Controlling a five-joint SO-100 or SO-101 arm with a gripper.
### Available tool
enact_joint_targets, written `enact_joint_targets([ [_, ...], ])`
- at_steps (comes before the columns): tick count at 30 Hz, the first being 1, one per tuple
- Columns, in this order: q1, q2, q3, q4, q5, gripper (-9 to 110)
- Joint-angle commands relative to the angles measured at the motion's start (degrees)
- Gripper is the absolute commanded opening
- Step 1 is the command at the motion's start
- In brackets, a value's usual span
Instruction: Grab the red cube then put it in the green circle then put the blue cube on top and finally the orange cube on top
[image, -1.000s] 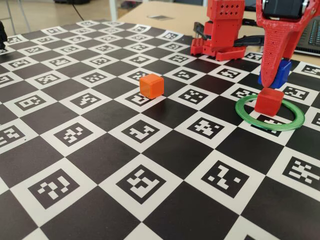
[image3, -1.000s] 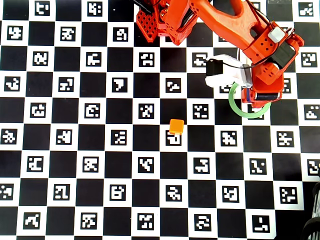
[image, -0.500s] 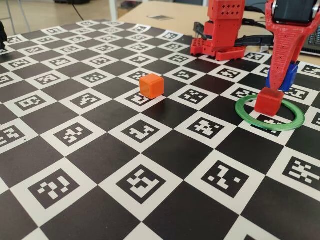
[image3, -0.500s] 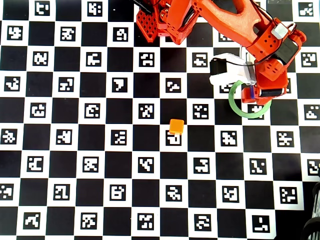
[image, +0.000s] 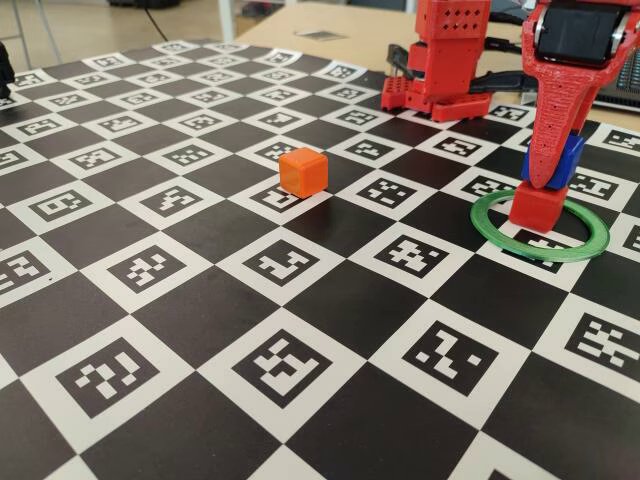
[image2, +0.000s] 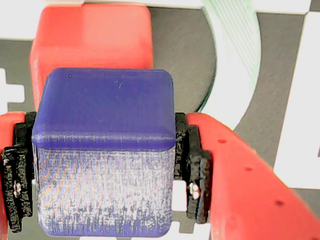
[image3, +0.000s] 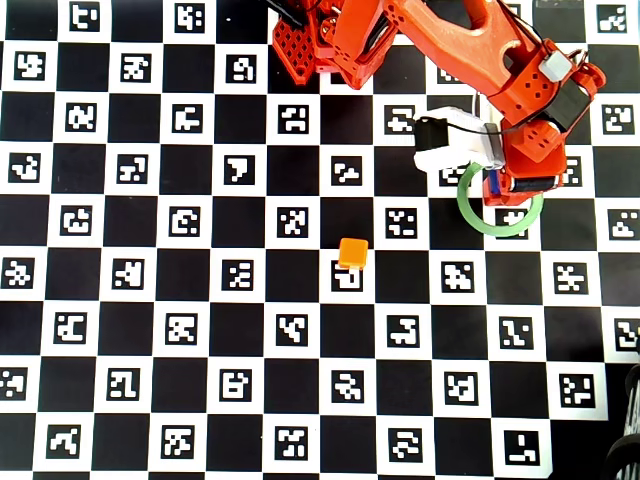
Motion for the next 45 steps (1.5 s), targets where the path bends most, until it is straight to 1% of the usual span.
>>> enact_joint_targets([
  [1, 0.4, 3.7, -0.7, -0.7, -0.2, 2],
  [16, 2.0, 3.6, -0.4, -0.4, -0.4, 2],
  [35, 0.4, 3.6, 0.6, -1.6, -1.0, 2],
  [37, 0.4, 3.8, 0.7, -1.7, -1.2, 4],
  [45, -0.3, 6.0, 2.5, -2.5, 1.1, 22],
])
